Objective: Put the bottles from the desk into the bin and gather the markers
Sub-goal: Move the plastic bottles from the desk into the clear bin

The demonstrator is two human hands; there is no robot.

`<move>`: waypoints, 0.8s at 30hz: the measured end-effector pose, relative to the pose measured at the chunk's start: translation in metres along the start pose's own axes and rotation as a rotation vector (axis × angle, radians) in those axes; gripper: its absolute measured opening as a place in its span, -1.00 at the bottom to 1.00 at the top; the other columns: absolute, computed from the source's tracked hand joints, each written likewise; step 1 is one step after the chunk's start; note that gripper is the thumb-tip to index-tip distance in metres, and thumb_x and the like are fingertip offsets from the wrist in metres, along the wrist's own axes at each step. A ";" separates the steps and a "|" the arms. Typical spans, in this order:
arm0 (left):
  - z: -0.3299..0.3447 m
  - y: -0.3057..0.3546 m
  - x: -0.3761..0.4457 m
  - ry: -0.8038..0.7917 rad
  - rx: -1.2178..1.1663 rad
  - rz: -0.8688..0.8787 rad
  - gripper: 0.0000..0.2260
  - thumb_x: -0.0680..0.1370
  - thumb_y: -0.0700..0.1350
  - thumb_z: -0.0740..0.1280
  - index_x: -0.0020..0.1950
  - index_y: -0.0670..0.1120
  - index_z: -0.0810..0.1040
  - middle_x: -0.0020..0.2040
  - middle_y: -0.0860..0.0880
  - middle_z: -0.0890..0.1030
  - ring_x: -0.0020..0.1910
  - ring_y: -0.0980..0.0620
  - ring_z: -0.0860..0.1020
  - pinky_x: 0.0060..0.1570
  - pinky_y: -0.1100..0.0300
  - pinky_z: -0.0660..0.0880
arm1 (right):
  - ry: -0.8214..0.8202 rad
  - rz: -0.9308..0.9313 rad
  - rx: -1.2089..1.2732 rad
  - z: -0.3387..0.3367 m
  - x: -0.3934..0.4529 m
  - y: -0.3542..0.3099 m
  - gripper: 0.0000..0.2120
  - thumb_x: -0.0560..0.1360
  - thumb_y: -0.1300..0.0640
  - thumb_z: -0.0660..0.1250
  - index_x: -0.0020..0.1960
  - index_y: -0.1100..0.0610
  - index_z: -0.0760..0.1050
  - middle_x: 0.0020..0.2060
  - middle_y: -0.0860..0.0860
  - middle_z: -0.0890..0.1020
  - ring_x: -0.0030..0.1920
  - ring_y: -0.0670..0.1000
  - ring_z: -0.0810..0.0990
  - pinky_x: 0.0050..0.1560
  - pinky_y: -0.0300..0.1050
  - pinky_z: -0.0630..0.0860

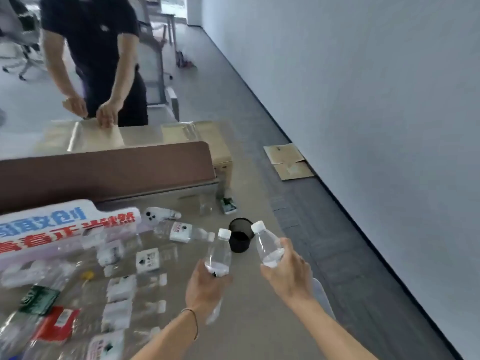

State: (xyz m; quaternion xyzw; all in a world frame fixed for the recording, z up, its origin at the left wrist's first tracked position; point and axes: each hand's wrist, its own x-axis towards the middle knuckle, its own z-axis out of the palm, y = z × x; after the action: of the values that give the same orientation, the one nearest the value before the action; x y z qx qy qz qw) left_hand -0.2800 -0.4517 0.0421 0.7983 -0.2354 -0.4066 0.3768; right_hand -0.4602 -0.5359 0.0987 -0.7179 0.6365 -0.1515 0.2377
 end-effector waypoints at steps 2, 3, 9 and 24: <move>0.038 0.020 -0.006 -0.092 0.041 0.068 -0.78 0.27 -0.05 0.47 -0.28 0.00 0.43 -0.36 0.17 0.55 -0.35 0.03 0.53 -0.31 0.15 0.39 | 0.045 0.083 0.016 -0.020 0.007 0.033 -0.55 0.33 -0.03 0.39 0.14 -0.09 0.28 -0.15 -0.11 0.60 -0.09 0.13 0.62 -0.14 -0.01 0.43; 0.057 0.029 -0.008 -0.141 0.061 0.123 -0.73 0.26 -0.07 0.43 -0.34 -0.07 0.33 -0.44 0.17 0.43 -0.42 -0.02 0.40 -0.36 0.17 0.27 | 0.066 0.114 0.023 -0.028 0.010 0.050 -0.56 0.33 -0.03 0.39 0.13 -0.09 0.27 -0.16 -0.12 0.60 -0.11 0.11 0.62 -0.14 -0.01 0.45; 0.167 0.052 -0.011 -0.274 0.154 0.122 -0.67 0.19 0.01 0.41 -0.35 0.08 0.22 -0.44 0.17 0.31 -0.48 0.14 0.26 -0.43 0.21 0.18 | 0.121 0.251 0.061 -0.062 0.035 0.160 -0.58 0.34 0.03 0.39 0.13 -0.05 0.31 -0.16 -0.05 0.65 -0.16 0.15 0.62 -0.19 -0.01 0.47; 0.347 0.092 -0.041 -0.330 0.325 -0.055 -0.57 0.37 0.11 0.64 0.06 -0.01 0.54 -0.07 0.03 0.65 -0.22 0.12 0.62 -0.48 0.29 0.46 | -0.061 0.613 0.220 -0.053 0.055 0.376 -0.41 0.39 -0.12 0.41 0.34 0.03 0.32 0.06 0.03 0.59 -0.06 0.08 0.58 -0.16 -0.04 0.48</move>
State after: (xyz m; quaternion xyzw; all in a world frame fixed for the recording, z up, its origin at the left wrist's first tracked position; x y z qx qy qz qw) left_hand -0.5963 -0.6218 0.0004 0.7773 -0.3343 -0.4985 0.1886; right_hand -0.7965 -0.6273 -0.0619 -0.4670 0.7953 -0.1193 0.3676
